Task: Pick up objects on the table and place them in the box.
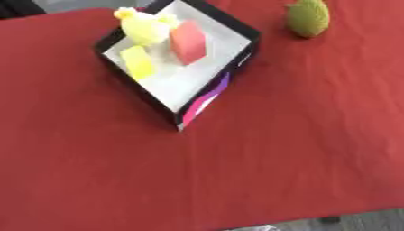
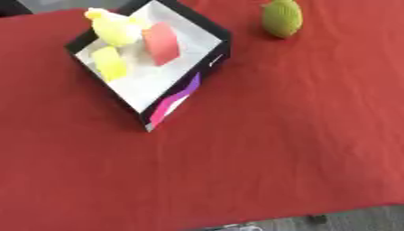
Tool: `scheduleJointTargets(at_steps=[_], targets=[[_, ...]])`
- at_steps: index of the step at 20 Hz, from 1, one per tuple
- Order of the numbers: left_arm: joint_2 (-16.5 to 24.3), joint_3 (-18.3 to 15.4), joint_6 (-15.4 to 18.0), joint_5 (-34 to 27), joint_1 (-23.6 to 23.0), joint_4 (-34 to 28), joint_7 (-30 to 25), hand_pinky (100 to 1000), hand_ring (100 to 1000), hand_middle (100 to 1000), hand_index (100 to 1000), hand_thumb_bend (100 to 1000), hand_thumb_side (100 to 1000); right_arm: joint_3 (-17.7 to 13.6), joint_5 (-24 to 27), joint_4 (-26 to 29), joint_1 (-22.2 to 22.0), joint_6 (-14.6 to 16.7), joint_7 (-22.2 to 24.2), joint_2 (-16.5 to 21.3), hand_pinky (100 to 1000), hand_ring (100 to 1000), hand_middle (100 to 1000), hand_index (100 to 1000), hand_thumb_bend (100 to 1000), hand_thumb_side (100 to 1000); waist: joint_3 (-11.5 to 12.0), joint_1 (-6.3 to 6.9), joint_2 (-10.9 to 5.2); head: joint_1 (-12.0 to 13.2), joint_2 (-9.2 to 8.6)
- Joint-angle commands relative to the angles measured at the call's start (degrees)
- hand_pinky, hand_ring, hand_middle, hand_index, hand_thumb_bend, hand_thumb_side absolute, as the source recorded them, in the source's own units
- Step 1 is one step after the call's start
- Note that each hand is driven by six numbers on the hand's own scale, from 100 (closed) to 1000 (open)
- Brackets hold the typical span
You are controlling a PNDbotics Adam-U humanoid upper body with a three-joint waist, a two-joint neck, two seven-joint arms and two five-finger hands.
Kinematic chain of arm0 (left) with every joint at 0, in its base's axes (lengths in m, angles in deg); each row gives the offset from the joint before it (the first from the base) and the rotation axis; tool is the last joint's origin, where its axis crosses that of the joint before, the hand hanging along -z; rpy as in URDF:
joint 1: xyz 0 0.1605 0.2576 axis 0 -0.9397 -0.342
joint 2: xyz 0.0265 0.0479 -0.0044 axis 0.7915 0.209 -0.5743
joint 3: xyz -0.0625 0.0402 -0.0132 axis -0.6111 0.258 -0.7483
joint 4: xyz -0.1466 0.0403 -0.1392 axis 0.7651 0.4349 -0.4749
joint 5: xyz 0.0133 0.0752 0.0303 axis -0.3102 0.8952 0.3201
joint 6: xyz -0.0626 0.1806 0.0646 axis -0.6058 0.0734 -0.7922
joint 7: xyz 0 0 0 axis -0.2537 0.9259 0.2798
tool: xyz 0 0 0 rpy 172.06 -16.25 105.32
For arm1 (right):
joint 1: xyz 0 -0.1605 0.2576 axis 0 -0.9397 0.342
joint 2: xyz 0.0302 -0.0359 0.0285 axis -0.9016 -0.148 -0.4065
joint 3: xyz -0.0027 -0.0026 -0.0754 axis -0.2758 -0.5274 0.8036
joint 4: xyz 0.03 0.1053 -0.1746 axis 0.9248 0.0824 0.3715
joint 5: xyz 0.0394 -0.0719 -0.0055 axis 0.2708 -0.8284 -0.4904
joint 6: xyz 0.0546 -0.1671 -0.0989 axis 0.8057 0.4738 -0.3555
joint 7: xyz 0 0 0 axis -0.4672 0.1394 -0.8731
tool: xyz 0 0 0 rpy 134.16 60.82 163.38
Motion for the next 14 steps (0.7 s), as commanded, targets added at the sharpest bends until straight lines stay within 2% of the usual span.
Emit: scheduleJointTargets(at_steps=[1,4,6,9,11,12,14], targets=[[1.5,-2.8,-1.2,-7.0,-4.7,-6.4,5.2,891,709,745,898,271,524,1.5,-2.6,-2.9,3.4,-0.5,2.2,5.7,944,825,813,859,100,522,0.4,-1.04,-1.91,-1.0,-0.09],[-0.7,-3.6,-2.6,-11.4,-10.0,-9.1,6.2,900,702,740,887,255,584,4.9,-8.3,-7.8,8.9,-1.1,6.2,8.1,933,844,824,863,102,511,0.9,-1.44,-2.08,-1.7,-0.09],[-2.4,-4.0,-3.4,-13.7,-12.7,-10.2,6.4,896,691,726,868,251,579,8.2,-14.5,-12.7,13.8,-1.0,10.0,8.5,924,848,826,864,139,478,1.5,-1.77,-2.20,-2.4,-0.09],[-4.4,-4.4,-3.8,-15.4,-14.9,-11.2,8.3,900,690,726,871,259,594,12.9,-25.1,-21.1,21.0,1.0,16.1,7.0,913,856,835,869,205,486,2.5,-2.27,-2.10,-3.3,-0.09],[-5.2,-4.2,-3.9,-15.8,-15.7,-11.4,8.6,902,689,726,871,258,604,14.9,-30.6,-25.9,24.7,2.9,19.8,5.3,912,862,842,872,220,498,3.1,-2.56,-1.87,-3.7,-0.09],[-5.5,-4.1,-4.0,-15.9,-16.0,-11.5,8.5,902,688,725,870,257,607,15.8,-32.9,-28.1,26.4,4.0,21.7,4.3,911,865,843,874,267,472,3.3,-2.68,-1.72,-3.9,-0.09],[-5.7,-4.0,-4.2,-16.1,-16.5,-11.5,8.4,903,687,724,870,257,610,17.2,-37.2,-32.3,29.7,6.3,25.6,2.2,912,868,847,876,239,508,3.7,-2.83,-1.40,-4.3,-0.09]])
